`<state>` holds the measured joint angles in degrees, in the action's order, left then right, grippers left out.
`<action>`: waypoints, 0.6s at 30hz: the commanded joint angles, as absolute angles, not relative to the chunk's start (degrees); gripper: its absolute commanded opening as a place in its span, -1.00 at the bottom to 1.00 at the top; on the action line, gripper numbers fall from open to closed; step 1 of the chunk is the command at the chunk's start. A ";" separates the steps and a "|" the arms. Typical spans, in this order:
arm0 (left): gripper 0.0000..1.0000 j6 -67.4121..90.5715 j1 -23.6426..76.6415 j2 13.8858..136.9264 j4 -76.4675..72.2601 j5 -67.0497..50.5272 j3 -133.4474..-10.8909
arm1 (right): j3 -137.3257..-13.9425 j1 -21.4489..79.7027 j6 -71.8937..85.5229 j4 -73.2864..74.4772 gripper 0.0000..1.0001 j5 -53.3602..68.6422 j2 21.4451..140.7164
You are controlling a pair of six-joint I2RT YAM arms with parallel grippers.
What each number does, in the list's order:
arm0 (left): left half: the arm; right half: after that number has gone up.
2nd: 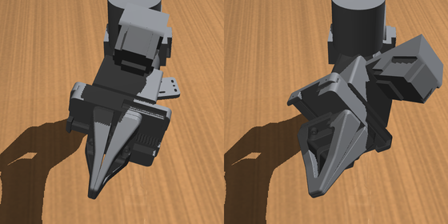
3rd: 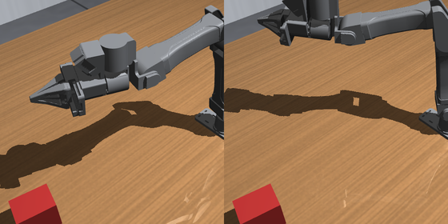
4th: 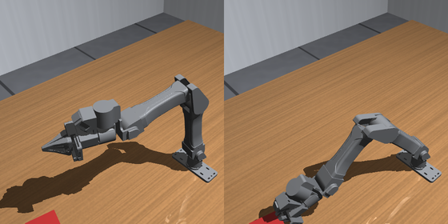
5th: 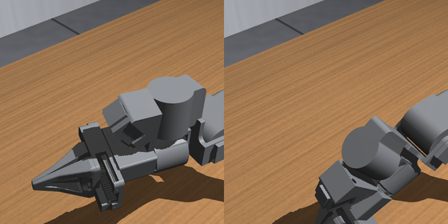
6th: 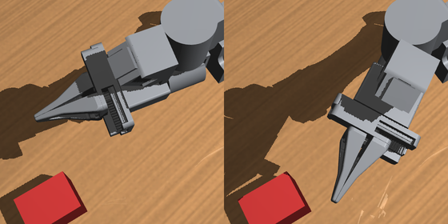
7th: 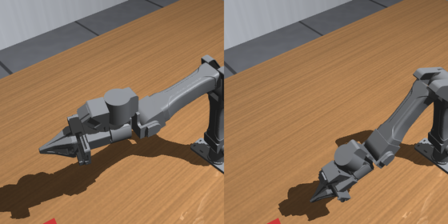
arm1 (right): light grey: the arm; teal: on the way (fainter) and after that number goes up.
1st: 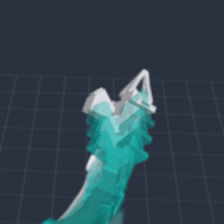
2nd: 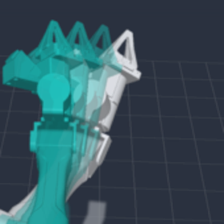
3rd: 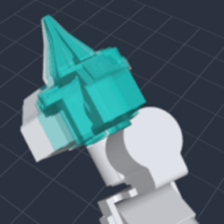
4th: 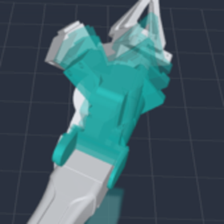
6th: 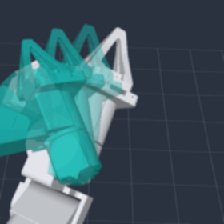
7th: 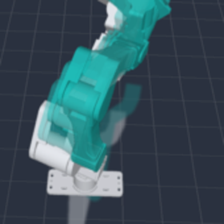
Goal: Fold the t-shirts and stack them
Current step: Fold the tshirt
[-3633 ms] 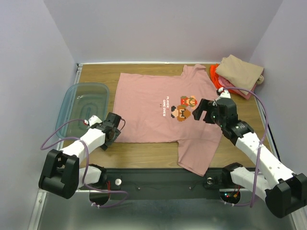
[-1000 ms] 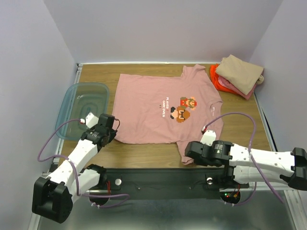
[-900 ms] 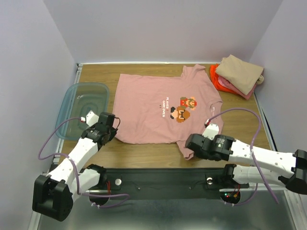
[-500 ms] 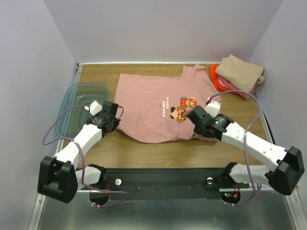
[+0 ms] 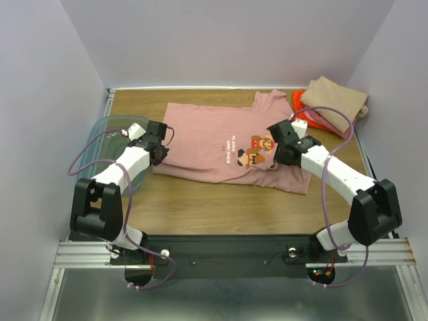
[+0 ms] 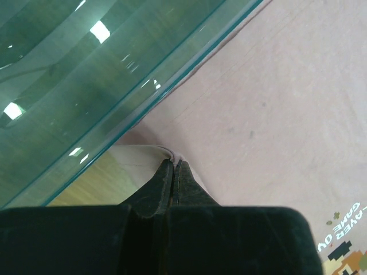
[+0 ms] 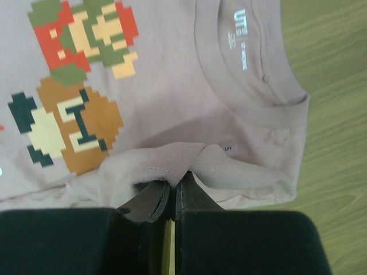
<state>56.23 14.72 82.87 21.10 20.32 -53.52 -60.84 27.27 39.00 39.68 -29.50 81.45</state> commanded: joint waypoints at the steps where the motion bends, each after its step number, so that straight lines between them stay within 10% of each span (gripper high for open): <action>1: -1.00 54.05 13.98 85.60 19.25 21.36 -58.70 | -65.38 24.26 33.68 34.46 -0.99 -29.09 83.40; 18: -1.00 54.32 10.64 91.75 18.46 23.55 -65.39 | -72.16 18.02 28.13 30.41 -0.99 -25.66 91.84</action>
